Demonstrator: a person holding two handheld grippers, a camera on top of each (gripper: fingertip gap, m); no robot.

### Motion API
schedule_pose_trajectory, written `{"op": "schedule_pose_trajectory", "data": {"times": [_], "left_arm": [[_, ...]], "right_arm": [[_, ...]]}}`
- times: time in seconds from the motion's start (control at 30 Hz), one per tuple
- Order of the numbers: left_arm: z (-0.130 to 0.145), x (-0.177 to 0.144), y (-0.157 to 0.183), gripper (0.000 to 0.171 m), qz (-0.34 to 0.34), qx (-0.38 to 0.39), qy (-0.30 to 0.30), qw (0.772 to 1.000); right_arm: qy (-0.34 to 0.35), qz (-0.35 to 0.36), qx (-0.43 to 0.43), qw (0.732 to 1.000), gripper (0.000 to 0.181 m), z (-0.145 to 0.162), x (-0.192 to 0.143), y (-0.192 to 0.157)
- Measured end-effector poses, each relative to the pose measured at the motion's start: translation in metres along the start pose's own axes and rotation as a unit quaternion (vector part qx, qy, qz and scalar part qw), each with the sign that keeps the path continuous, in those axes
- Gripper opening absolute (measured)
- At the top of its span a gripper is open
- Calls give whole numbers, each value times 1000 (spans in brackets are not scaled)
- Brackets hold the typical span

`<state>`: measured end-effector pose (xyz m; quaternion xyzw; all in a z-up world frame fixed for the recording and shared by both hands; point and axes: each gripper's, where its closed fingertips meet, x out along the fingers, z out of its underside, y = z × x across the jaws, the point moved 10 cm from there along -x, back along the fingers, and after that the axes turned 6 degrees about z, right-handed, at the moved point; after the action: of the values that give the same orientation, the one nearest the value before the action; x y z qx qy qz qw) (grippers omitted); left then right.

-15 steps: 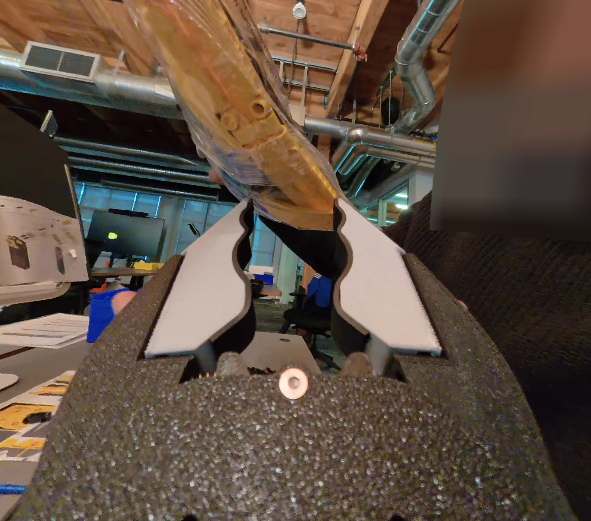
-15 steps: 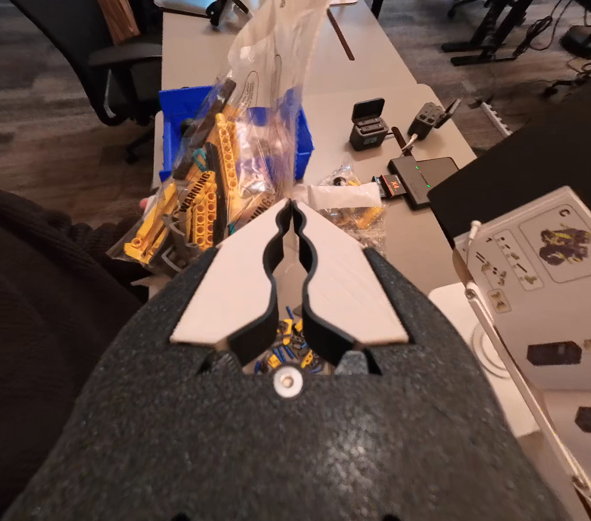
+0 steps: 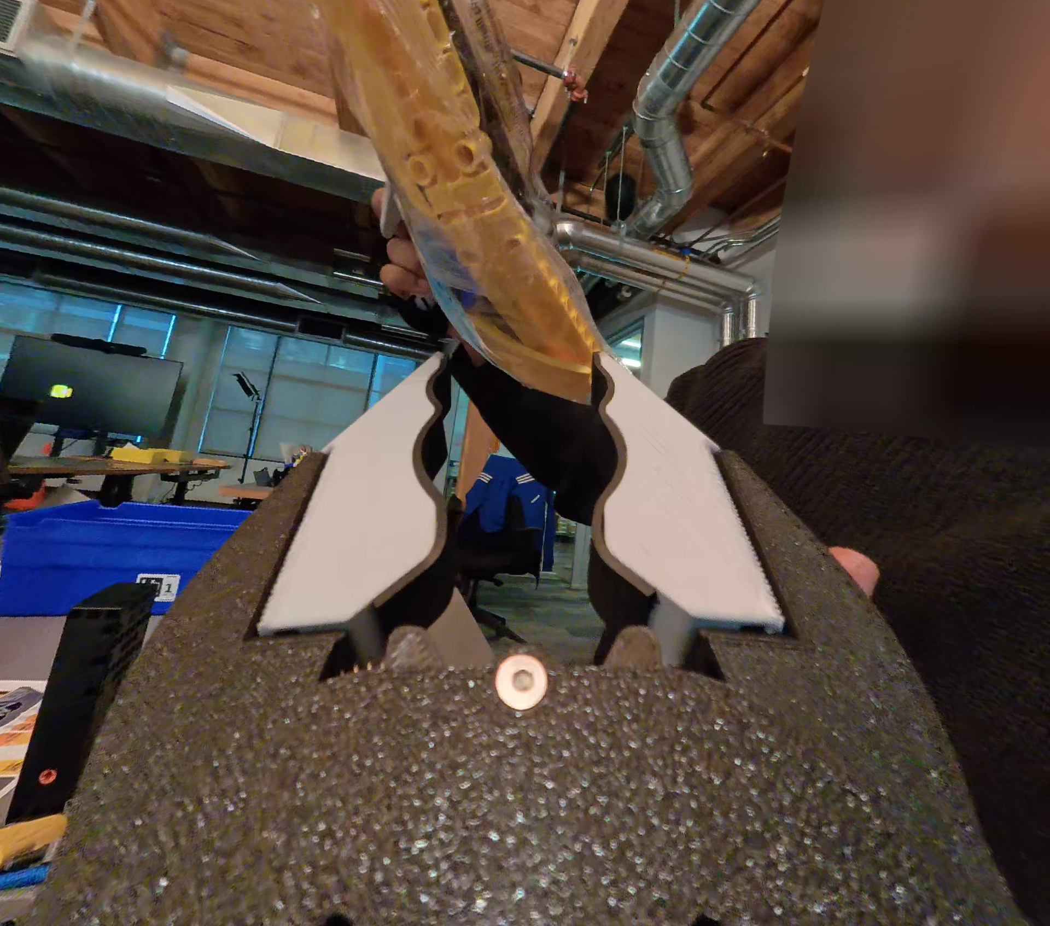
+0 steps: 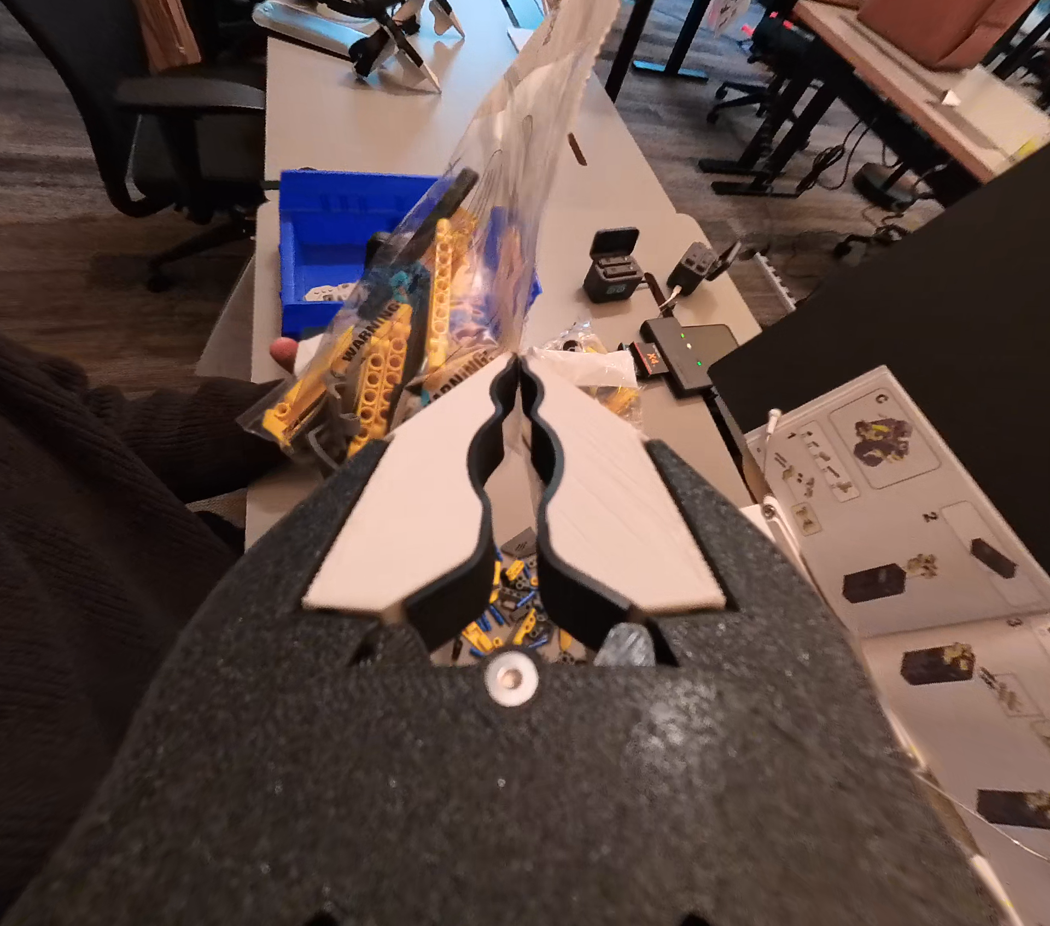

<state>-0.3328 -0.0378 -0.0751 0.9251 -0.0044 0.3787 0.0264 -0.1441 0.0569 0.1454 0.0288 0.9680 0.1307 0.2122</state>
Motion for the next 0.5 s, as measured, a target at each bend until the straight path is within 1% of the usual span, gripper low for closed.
{"op": "schedule_pose_trajectory", "data": {"times": [0.17, 0.5], "left_arm": [[-1, -2, 0, 48, -2, 12, 11, 1000], [-4, -7, 1, 48, -7, 25, 27, 999]], "right_arm": [[8, 8, -16, 1000, 0, -9, -9, -11], [22, 7, -26, 999, 0, -14, -5, -15]]}}
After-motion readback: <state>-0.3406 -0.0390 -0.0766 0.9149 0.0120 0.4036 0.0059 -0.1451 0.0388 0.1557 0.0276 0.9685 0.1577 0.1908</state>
